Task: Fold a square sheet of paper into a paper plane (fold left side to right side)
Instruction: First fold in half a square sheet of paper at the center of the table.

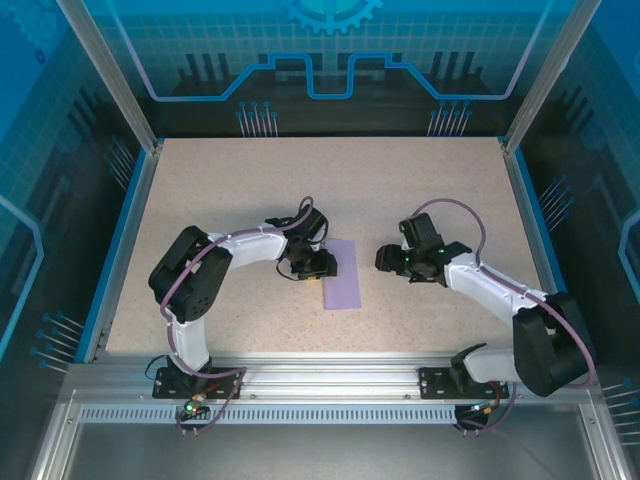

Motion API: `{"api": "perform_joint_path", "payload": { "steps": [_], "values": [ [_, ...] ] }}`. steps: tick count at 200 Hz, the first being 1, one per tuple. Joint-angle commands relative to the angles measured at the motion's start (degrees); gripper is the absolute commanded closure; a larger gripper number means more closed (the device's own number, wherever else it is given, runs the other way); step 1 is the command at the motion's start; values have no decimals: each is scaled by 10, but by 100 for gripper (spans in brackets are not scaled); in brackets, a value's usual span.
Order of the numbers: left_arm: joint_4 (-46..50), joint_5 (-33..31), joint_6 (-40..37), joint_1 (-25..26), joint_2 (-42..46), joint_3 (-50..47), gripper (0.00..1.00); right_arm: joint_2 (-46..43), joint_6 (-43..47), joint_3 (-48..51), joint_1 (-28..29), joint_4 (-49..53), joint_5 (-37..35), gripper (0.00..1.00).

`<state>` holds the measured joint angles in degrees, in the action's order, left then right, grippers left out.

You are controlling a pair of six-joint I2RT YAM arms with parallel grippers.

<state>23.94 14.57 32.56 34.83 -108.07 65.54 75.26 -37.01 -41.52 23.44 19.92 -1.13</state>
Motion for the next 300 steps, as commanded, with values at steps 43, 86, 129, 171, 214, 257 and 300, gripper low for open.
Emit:
{"api": "perform_joint_path", "payload": {
  "steps": [43, 86, 129, 171, 214, 257, 300],
  "values": [
    [15, -15, -21, 10, -28, 3, 56, -31, 4, 18, -19, 13, -1, 30],
    [16, -21, -16, 10, -27, 3, 58, -30, 5, 20, -20, 10, 6, 29],
    [11, -21, -11, 10, -28, 3, 58, -27, 6, 21, -20, 7, 12, 29],
    [11, -21, -10, 10, -31, 4, 58, -28, 7, 22, -20, 6, 16, 29],
    [12, -20, -10, 11, -35, 6, 57, -29, 9, 24, -20, 6, 23, 29],
    [13, -20, -9, 11, -40, 11, 57, -31, 9, 24, -21, 4, 27, 28],
    [16, -19, -7, 12, -46, 18, 56, -31, 10, 24, -20, 4, 31, 28]
  ]
}}
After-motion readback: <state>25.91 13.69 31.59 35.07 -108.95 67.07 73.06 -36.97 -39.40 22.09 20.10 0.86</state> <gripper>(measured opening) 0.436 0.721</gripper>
